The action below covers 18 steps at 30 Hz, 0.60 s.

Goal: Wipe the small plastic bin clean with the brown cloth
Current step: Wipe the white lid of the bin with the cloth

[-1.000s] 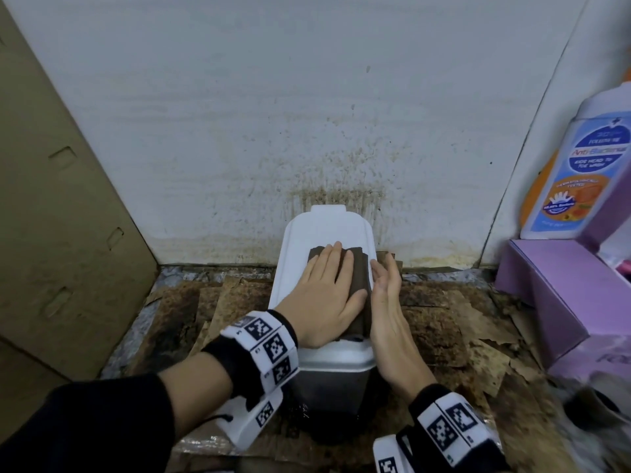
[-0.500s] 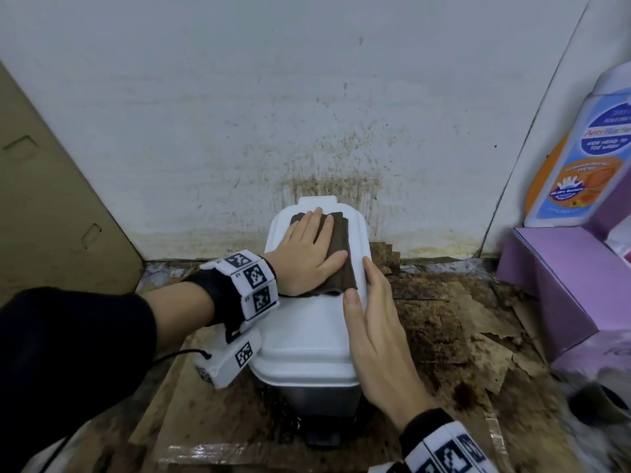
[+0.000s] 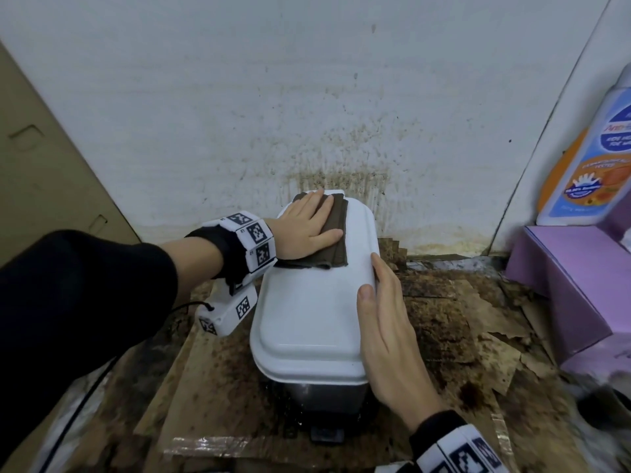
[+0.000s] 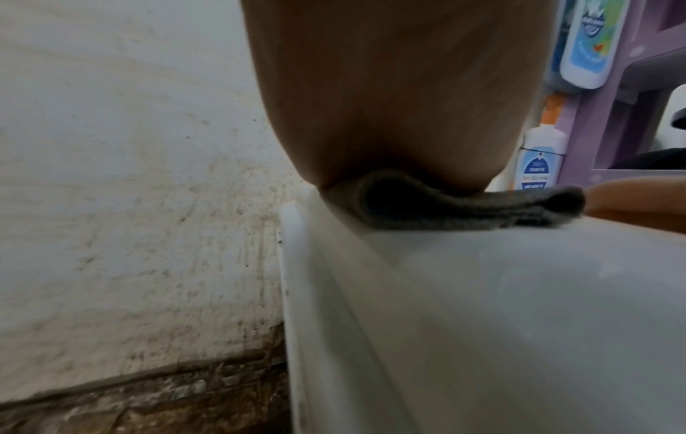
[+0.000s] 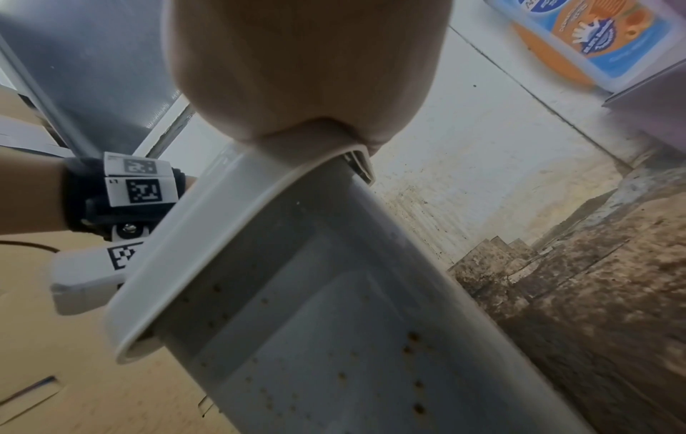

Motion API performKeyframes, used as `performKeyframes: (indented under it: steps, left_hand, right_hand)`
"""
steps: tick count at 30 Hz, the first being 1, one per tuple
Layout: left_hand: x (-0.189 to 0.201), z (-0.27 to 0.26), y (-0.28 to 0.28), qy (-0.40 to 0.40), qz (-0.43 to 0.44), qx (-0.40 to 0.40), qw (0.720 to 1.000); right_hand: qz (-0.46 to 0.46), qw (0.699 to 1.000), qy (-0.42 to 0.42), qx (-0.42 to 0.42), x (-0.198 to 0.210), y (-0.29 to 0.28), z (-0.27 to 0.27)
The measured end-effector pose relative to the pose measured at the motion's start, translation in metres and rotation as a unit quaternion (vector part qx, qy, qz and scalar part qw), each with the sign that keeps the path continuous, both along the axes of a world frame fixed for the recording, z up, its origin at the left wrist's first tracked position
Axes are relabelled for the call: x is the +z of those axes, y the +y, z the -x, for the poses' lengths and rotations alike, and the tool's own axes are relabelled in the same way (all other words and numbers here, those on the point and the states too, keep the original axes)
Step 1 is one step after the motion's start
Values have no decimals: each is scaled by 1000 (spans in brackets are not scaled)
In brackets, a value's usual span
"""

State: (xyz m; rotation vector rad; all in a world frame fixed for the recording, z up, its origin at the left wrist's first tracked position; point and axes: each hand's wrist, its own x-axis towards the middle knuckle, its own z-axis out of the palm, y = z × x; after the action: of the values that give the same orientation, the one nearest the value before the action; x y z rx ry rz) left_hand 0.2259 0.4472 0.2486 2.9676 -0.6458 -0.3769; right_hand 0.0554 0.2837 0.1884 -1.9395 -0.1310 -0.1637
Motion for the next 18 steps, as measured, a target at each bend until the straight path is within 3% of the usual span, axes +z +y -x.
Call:
performKeyframes:
  steps: [8, 18]
  left_hand:
    - [-3, 14, 11, -3, 12, 23, 1000]
    - [-9, 104, 27, 22, 82, 20, 996]
  right_hand:
    - [-7, 1000, -1, 6, -2, -2, 0]
    - [-14, 1000, 7, -2, 1, -2, 3]
